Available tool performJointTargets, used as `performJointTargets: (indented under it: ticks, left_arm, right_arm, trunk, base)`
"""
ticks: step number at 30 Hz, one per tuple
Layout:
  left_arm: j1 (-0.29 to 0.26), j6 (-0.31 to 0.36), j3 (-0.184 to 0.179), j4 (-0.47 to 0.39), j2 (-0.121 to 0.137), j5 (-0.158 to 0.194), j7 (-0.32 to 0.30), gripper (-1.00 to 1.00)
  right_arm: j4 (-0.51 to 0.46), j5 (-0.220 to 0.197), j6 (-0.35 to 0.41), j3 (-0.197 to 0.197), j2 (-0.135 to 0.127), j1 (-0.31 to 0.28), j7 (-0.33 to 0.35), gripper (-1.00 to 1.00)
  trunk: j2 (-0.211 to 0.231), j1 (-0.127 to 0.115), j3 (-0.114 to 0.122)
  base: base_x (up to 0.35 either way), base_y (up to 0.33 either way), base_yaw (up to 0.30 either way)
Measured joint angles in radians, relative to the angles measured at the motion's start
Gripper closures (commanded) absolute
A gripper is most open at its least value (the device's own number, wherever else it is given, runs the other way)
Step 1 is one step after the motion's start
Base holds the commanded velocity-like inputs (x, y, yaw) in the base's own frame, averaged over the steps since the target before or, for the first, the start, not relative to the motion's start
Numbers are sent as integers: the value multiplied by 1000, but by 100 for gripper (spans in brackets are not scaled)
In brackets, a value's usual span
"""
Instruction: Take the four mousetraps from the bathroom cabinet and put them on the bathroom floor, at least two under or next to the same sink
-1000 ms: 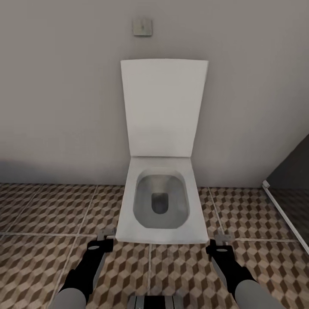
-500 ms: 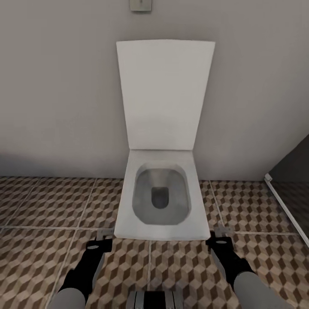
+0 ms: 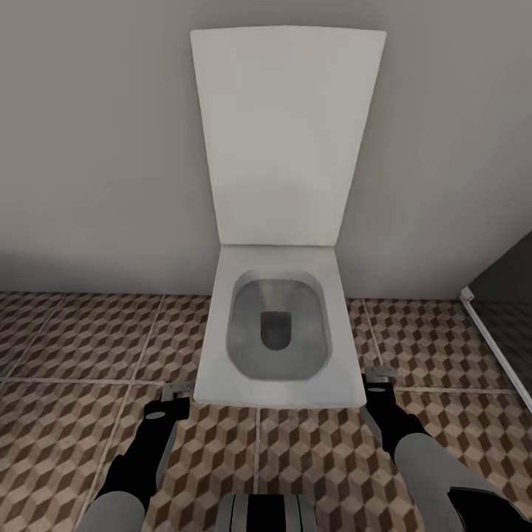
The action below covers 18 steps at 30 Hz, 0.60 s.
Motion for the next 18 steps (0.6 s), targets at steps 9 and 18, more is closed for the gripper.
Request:
performJointTargets:
  ticks: [9, 18]
  left_arm:
    - [-1, 1, 0, -52, -1, 2, -3, 100]
    - [-2, -3, -1, -56, -2, 2, -7, 100]
  right_arm:
    - [25, 0, -7, 0, 0, -4, 1, 100]
    - [97, 2, -56, 3, -7, -5, 1, 100]
  trunk:
    - [-2, 4, -35]
    - [-3, 6, -54]
  base:
    - [0, 0, 0]
    - [0, 0, 0]
